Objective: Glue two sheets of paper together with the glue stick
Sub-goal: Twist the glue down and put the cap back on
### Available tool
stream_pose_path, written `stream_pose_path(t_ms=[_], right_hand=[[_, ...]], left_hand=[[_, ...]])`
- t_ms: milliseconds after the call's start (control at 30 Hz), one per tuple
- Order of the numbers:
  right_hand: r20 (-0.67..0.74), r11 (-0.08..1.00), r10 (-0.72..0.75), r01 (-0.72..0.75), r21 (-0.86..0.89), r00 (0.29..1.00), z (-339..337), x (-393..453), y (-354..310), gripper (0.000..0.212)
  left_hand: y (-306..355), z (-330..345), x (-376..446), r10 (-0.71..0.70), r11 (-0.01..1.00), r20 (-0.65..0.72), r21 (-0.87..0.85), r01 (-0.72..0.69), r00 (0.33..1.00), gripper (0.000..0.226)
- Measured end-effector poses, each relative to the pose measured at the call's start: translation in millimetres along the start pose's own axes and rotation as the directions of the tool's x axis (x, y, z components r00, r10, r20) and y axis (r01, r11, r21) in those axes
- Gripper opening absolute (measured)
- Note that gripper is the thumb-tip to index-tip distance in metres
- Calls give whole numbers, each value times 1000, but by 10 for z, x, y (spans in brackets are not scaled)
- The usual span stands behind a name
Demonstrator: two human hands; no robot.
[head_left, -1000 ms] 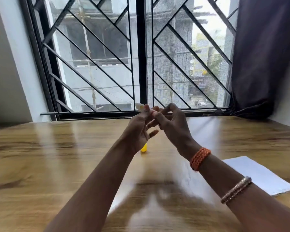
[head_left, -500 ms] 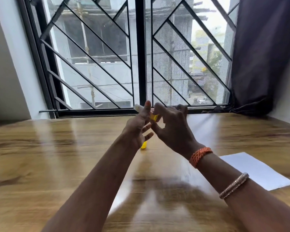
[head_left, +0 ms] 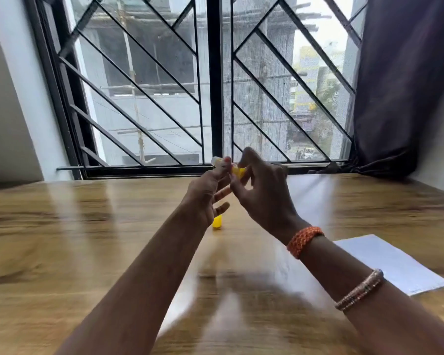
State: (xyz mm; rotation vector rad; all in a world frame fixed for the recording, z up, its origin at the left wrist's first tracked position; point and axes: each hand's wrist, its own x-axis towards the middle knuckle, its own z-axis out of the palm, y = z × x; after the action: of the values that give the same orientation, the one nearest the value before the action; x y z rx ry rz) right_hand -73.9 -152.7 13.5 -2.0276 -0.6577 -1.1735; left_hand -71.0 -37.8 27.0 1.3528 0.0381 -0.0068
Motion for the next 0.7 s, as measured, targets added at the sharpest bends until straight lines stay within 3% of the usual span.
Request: stream_pose_path(t_ms=[33,67,133,200,267,300,333,400,433,500,533,567,600,633,667,700], right_hand=[[21,966,-176,177,-190,984,-20,-17,21,13],[67,921,-253,262,-288,965,-35,-23,40,15],[111,900,-258,281,-333,960,-41,-42,70,16],[66,959,-144,155,-237,987,-34,-46,56,14],[60,977,164,-171,125,985,-21,-10,-9,19],[141,854,339,-367,368,930,-21,18,-45,19],[273,638,471,-538,551,839,-14,39,-62,15],[516,217,558,-714,665,650,-27,66,-54,8],[576,106,566,-745,659,590,-37,73,-34,10],[603,47,569,-754,655,559,-36,82,-13,8],[561,99,579,-734,672,592,-27,86,-23,6],[466,240,581,-688,685,667,-13,78,-43,8],[308,490,531,-582,649,789,-1,56,-60,15],[125,786,371,-383,485,920,11,27,-61,19],[9,965,116,-114,236,993,16,-6,-35,18],[-1,994,-113,113,15,994,3,-26,-4,12]], left_hand=[[-4,-11,-5,-25,1000,-19,0,25,1000,26],[-13,-11,-8,-44,999,-32,10,44,999,27],[-30,-6,-22,-59,998,-33,23,60,998,27],[-40,12,-30,-48,999,7,-15,49,999,27],[-24,18,-23,-5,996,81,-89,12,997,25],[-13,17,-18,20,994,121,-113,-7,992,25],[-3,12,-9,41,992,155,-125,-22,987,25],[-3,2,7,60,991,188,-131,-35,980,23],[-11,0,12,65,991,189,-124,-42,980,22],[-24,10,17,84,992,167,-103,-67,982,20],[-21,18,20,94,993,141,-87,-83,985,20],[-17,21,20,98,994,108,-68,-91,989,21],[-11,20,23,91,995,71,-50,-87,993,24],[-6,16,23,73,997,33,-40,-72,997,27],[-3,10,22,53,998,-4,-37,-53,999,28],[-5,4,20,36,999,-41,-35,-37,999,29]])
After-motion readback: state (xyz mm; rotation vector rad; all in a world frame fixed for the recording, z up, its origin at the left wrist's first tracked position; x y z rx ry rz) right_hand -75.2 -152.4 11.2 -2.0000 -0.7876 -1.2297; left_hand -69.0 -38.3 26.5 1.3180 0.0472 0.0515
